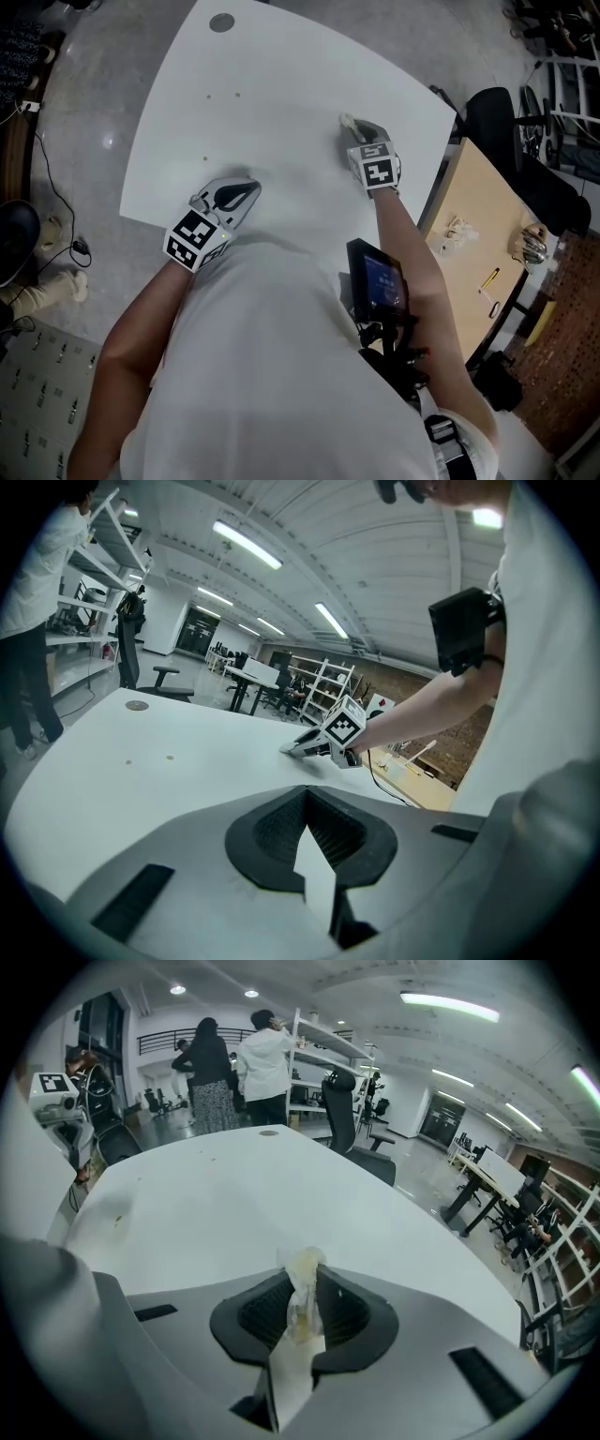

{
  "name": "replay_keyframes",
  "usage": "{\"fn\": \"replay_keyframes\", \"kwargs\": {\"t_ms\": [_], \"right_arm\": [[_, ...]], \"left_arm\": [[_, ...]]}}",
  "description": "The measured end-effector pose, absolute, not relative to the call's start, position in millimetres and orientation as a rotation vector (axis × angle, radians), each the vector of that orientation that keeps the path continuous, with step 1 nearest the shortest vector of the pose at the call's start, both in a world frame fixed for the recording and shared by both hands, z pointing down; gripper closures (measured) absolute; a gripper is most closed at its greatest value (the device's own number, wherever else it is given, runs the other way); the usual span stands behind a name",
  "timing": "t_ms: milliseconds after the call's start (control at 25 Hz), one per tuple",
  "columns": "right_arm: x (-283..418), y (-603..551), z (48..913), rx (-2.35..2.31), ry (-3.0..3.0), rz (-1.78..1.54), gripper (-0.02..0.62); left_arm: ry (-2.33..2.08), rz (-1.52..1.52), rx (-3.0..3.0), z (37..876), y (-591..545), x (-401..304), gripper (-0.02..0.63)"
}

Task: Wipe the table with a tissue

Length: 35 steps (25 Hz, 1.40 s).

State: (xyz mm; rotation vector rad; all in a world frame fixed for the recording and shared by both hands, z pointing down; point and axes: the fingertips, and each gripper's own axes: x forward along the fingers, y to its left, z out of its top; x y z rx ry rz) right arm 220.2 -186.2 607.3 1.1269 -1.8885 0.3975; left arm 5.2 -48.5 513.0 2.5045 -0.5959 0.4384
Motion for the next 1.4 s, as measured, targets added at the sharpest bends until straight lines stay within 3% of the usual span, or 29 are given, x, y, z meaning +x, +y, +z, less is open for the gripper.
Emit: {"fn": "replay_keyframes", "kwargs": {"t_ms": [600, 800, 1000, 1400], "right_arm": [[181, -136, 609, 0.985, -1.931, 0.344, 0.531], [152, -113, 604, 0.817, -2.094, 0.760, 0.531], [168, -156, 582, 1.081, -2.178, 1.079, 0.531], [192, -213, 596, 1.121, -2.028, 0.785, 0.530]], "left_arm": [[-0.580, 0.434, 2.516, 512, -43, 5, 0.598], [-0.583, 0.423, 2.519, 510, -44, 5, 0.598], [-0.609, 0.418, 2.509, 511, -51, -6, 0.598], [-0.650, 0.406, 2.478, 511, -55, -15, 0.598]]}}
